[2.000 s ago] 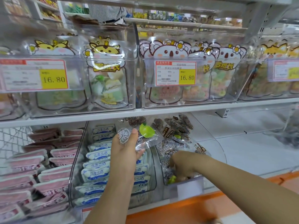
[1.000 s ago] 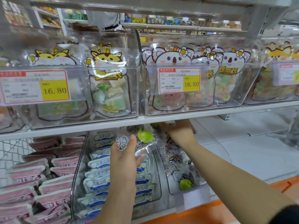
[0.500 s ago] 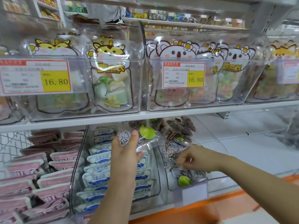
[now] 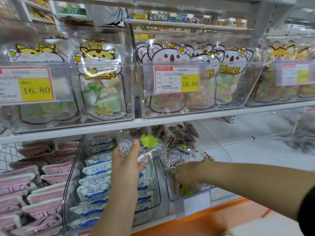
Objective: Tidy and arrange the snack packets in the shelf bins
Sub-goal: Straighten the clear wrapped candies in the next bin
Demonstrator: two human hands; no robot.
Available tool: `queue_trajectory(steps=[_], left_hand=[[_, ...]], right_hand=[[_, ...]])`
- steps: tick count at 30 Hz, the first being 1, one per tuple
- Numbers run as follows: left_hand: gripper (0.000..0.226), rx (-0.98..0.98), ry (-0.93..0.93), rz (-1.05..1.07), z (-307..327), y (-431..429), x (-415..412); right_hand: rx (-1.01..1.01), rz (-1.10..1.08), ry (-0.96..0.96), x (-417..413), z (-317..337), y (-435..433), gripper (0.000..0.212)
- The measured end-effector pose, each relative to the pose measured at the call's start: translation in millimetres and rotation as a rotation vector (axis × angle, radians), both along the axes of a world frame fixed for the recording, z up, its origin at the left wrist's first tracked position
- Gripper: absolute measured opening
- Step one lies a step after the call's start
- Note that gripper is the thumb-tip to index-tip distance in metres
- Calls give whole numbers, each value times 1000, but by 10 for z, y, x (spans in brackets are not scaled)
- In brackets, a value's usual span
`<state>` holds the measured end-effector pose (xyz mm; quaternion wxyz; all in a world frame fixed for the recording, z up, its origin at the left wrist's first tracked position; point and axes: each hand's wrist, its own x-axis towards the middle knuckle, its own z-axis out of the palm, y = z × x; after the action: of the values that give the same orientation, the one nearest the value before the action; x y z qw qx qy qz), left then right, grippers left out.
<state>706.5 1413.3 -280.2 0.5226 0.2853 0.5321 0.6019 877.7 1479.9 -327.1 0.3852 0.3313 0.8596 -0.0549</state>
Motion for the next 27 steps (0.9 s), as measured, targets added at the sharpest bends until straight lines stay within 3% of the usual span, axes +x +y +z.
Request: queue_trajectory(steps=[4, 7, 10, 18, 24, 27], left_hand=[[78, 10, 15, -14, 3, -8, 17], [81, 3, 3, -2, 22, -23, 12], [82, 1, -6, 4, 48, -38, -5], [78, 18, 46, -41, 52, -90, -68], [49, 58, 224, -79, 18, -171, -40], [56, 56, 279, -80, 37, -223, 5]], right_hand=[[8, 5, -13, -15, -89, -4, 65], [14, -5, 15, -46, -16, -20, 36], [13, 18, 124, -15, 52, -4, 20], [125, -59, 435, 464, 399, -90, 18], [257, -251, 686, 933, 672, -122, 9], [271, -354, 793, 1106, 729, -154, 5]])
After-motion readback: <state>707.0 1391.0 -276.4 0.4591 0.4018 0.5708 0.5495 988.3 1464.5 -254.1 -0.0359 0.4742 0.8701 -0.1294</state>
